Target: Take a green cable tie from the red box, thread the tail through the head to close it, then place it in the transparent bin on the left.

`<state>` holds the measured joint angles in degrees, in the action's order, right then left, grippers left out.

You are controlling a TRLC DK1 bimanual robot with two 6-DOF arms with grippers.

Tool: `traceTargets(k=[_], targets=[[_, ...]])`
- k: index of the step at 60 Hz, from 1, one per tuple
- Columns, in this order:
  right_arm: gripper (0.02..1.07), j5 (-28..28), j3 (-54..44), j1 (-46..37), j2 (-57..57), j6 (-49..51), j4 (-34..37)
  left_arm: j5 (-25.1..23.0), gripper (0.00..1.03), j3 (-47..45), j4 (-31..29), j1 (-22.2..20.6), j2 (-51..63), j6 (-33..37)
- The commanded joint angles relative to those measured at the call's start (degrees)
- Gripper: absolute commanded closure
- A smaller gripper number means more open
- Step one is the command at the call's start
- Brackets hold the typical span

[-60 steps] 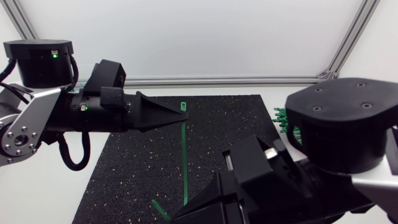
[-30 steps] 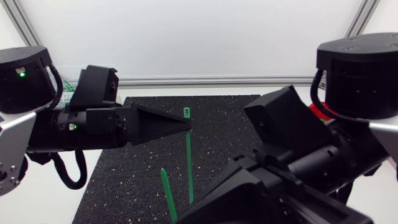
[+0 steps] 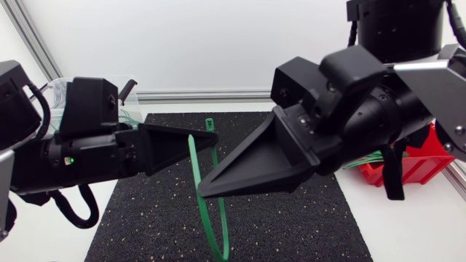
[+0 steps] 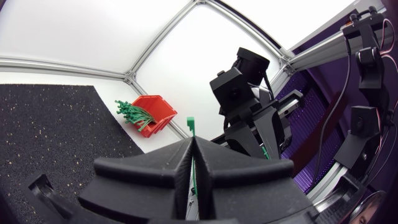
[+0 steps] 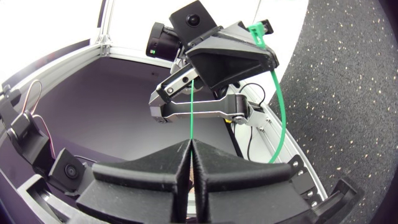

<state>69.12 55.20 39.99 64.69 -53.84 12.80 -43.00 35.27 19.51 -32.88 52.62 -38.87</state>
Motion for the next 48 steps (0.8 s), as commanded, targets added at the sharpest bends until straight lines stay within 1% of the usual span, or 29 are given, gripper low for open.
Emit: traceTargets(k=[1,7,15,21,25,30,33,35,41,48], targets=[[1.01,1.1,2.37,-0.44,0.88,-5.57,1.18,0.55,0.99,-1.52,1.67,-0.69,-0.5,2.22],[1.01,2.24,5.18,-0.79,1.41,-4.95,6.19,0.73,0.99,-1.69,2.64,-1.04,0.2,3.1],[1.01,2.95,7.11,-0.96,1.32,-4.43,8.47,2.22,0.99,-3.01,4.14,-2.27,0.11,3.72],[1.01,3.56,8.26,-1.14,1.58,-3.9,10.76,2.84,0.99,-3.8,4.14,-2.71,-0.15,4.42],[1.01,3.56,8.7,-1.23,1.58,-3.9,10.93,3.28,0.99,-4.33,4.14,-3.06,-0.15,4.33],[1.01,3.48,8.7,-1.23,0.97,-4.08,11.55,5.47,0.99,-5.21,4.05,-5.35,-1.82,4.24],[1.01,2.86,8.52,-1.23,0.35,-4.34,14.01,8.64,0.99,-5.3,3.7,-7.55,-3.75,4.24],[1.01,2.42,8.52,-1.23,0.27,-4.43,14.8,9.61,0.99,-5.03,3.17,-8.6,-4.63,4.24],[1.01,2.16,8.35,-1.23,0.09,-4.51,15.59,12.15,0.99,-4.5,2.29,-11.24,-6.57,4.51],[1.01,1.98,8.52,-1.23,-1.05,-4.6,16.21,15.93,0.99,-5.12,1.94,-13.87,-7.8,6.44]])
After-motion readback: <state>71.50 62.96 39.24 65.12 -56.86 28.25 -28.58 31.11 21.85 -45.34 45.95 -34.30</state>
